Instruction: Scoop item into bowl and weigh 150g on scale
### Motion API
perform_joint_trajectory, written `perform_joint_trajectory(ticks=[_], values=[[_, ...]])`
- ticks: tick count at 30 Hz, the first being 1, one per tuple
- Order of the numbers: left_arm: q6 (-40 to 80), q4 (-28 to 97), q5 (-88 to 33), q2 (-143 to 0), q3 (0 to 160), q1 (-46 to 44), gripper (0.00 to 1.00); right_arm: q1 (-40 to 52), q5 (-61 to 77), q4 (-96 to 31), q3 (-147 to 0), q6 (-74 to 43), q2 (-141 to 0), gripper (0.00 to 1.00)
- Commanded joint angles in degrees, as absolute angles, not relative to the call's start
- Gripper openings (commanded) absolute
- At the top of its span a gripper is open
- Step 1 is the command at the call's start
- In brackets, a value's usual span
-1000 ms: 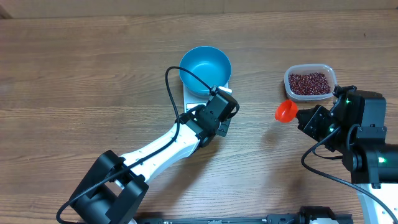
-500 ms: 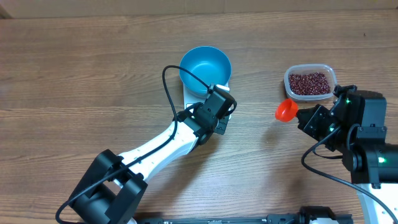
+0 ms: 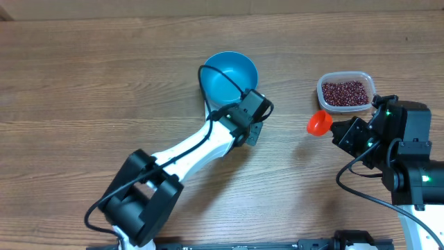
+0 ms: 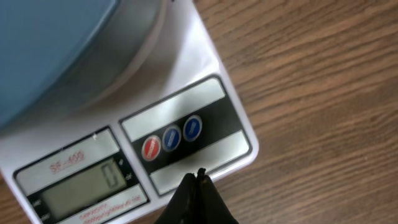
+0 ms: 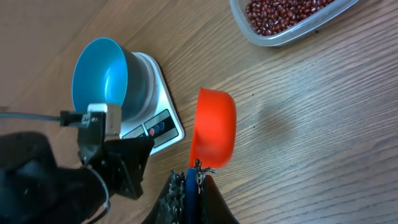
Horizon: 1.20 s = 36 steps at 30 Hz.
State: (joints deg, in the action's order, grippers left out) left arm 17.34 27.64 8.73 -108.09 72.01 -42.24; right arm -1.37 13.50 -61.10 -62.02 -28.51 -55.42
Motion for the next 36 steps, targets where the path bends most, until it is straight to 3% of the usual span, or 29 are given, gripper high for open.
perform_joint_trajectory(ticks=[1, 36], values=[[15.84, 27.88, 7.99, -109.27, 73.97, -42.13, 0.04, -1.13, 13.10, -60.80, -63.46, -28.62, -55.37, 0.04], [24.51, 30.17, 16.58, -110.63, 73.93, -42.02, 0.04, -1.13, 13.10, -60.75, -63.46, -28.62, -55.37, 0.04]])
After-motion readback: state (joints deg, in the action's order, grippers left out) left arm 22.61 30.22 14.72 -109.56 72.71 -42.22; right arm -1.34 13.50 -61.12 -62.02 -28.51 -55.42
